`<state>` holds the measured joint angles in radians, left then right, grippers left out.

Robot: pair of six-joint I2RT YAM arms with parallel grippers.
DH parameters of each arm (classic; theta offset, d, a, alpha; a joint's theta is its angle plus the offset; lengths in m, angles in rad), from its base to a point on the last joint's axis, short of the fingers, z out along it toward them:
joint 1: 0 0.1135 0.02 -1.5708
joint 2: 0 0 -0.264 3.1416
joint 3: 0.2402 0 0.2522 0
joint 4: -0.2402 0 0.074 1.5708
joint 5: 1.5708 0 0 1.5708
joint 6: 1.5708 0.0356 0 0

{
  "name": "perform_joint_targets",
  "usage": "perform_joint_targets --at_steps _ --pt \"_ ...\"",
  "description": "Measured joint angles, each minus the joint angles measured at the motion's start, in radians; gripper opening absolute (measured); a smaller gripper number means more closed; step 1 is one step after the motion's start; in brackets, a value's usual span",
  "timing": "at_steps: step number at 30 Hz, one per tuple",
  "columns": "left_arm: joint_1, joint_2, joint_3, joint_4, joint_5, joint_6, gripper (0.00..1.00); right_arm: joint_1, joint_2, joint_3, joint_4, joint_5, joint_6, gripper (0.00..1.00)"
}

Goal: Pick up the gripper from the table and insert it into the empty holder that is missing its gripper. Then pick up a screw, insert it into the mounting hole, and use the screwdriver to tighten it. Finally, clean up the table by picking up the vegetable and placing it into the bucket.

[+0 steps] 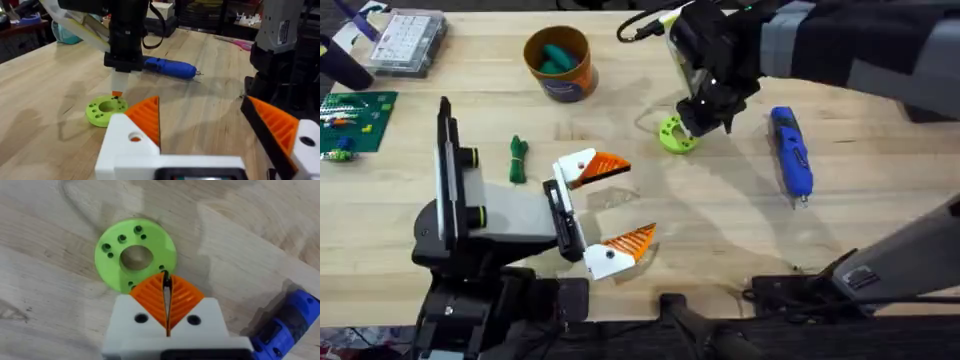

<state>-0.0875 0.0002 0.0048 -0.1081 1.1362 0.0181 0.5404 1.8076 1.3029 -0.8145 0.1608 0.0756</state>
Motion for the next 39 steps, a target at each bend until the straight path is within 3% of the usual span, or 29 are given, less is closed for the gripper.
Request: perform_joint_targets --at_steps 14,25,33,39 --pt "0.0 0.0 0.0 0.0 0.0 0.0 0.987 0.0 -0.014 0.0 0.004 0.0 0.0 0.007" --pt "0.0 0.0 0.0 0.0 0.0 0.0 0.988 0.0 -0.183 0.019 -0.073 0.001 0.004 0.007" --pt "0.0 0.0 0.0 0.0 0.0 0.0 0.986 0.012 -0.243 0.223 -0.3 0.005 -0.018 0.006" --pt "0.0 0.0 0.0 0.0 0.0 0.0 0.986 0.088 -0.248 0.401 -0.436 0.004 -0.072 0.006"
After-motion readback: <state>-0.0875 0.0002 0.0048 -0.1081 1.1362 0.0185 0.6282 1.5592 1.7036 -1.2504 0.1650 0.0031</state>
